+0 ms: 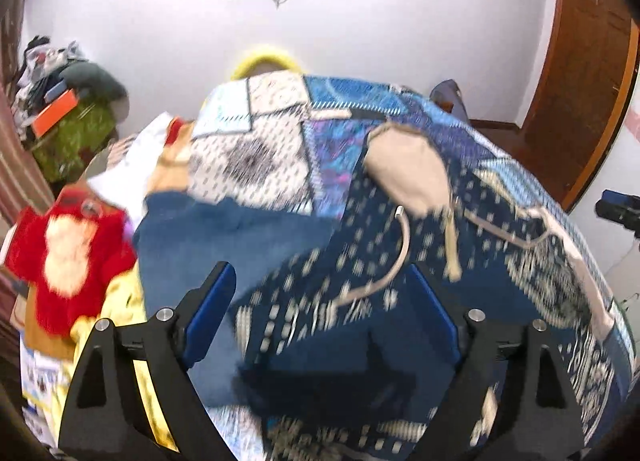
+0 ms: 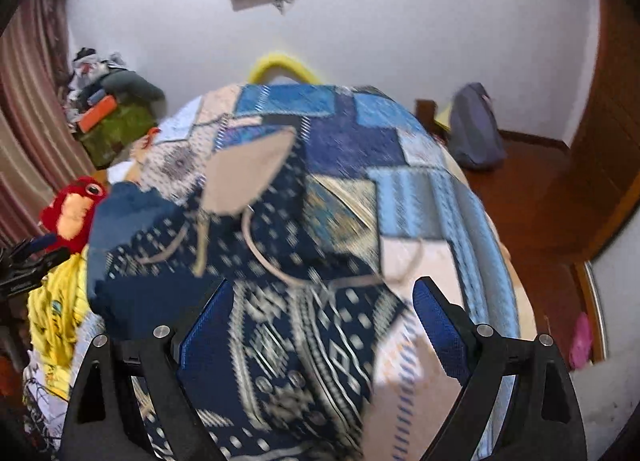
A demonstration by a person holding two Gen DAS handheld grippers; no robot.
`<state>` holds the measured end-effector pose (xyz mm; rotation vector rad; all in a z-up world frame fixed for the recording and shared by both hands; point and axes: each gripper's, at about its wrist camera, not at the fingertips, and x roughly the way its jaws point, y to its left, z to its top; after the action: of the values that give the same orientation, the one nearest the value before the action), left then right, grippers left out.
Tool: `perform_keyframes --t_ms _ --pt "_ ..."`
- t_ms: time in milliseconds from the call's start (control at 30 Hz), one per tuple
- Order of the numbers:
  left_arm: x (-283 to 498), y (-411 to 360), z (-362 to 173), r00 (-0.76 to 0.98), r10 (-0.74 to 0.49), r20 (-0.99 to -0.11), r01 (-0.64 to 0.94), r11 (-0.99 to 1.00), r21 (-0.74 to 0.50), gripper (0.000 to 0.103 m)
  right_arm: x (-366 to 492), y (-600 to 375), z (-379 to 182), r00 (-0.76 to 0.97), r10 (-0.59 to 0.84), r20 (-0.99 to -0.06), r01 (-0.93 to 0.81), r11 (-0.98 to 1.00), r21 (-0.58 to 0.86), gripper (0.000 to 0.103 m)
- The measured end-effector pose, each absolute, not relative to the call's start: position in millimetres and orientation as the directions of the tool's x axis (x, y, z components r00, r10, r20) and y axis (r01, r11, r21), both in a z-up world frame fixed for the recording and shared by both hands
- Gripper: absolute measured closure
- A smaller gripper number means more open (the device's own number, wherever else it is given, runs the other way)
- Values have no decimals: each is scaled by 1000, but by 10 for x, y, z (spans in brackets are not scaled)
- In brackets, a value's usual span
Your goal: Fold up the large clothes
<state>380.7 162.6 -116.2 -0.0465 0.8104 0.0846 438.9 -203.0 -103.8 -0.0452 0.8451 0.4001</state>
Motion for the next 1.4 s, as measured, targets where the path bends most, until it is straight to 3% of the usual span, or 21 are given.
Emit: perform_keyframes --t_ms 267,600,667,700,800,867,900,967,1000,1033,1133,1400 --pt "4759 1669 -1463 615 29 -788 -89 995 -33 16 5068 -1600 -1113 570 337 -749 -384 916 120 13" --pt "5651 1829 -2275 483 -89 -871 -134 975 -174 16 6048 -1158 -1865 423 329 -844 -332 923 193 13" --pt "5797 1848 -2398 462 -121 -878 -139 969 -206 19 6250 -1068 -2042 389 330 -860 -326 923 207 13" --pt "5879 1850 -2464 444 -147 -884 -135 964 -228 26 6309 -1055 -2100 378 336 -863 -318 922 220 14" --pt "6018 1824 -2585 415 -199 -888 -126 954 -272 39 6539 -1026 -2294 341 388 -856 -272 912 305 26" --pt "6082 1756 -2656 404 -239 -883 -91 950 -298 54 6618 -1002 -2333 359 396 -845 -265 912 315 31" --pt "6092 1712 -2666 401 -257 -879 -72 948 -310 69 6641 -968 -2338 366 391 -844 -274 912 304 39" --pt "6079 1624 -2650 412 -270 -871 -48 947 -316 83 6634 -887 -2318 376 381 -845 -301 913 277 60" --pt "6058 1570 -2625 420 -263 -869 -34 952 -305 93 6618 -843 -2303 376 381 -844 -322 909 267 66" --pt "6041 1540 -2607 426 -256 -868 -27 955 -295 96 6584 -792 -2281 380 375 -845 -346 905 246 76" --pt "5944 1429 -2464 460 -212 -862 -4 971 -241 99 6459 -696 -2215 396 357 -846 -404 895 188 92" --pt "5334 1329 -1735 561 -206 -802 83 978 -193 99 5915 -845 -1727 431 430 -793 -442 867 230 95"
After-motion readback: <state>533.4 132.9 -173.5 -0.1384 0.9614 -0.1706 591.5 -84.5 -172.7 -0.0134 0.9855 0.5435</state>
